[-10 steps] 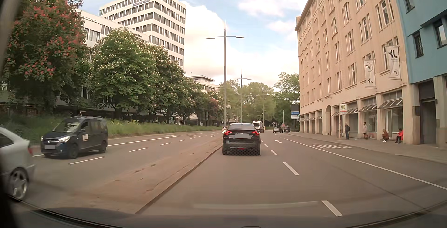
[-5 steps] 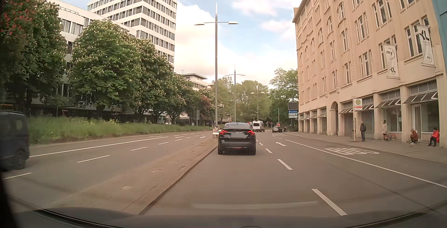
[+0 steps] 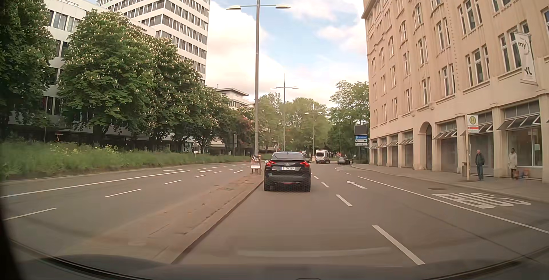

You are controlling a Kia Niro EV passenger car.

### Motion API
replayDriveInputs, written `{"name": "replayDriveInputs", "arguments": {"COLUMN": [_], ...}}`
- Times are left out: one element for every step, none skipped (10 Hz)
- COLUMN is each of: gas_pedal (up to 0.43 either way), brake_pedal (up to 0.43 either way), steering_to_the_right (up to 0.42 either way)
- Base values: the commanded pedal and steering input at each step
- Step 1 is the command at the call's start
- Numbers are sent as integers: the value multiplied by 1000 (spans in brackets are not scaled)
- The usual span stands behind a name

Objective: Follow the waypoints while adhering to traffic rules and regulations

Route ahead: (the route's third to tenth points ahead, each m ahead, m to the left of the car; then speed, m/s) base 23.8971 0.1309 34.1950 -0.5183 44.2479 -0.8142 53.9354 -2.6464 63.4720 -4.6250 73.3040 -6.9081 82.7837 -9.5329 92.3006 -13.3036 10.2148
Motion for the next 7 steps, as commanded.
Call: {"name": "replayDriveInputs", "arguments": {"gas_pedal": [67, 67, 67, 67, 67, 67, 67], "brake_pedal": [0, 0, 0, 0, 0, 0, 0], "steering_to_the_right": [11, 11, 11, 9, 8, 7, 7]}}
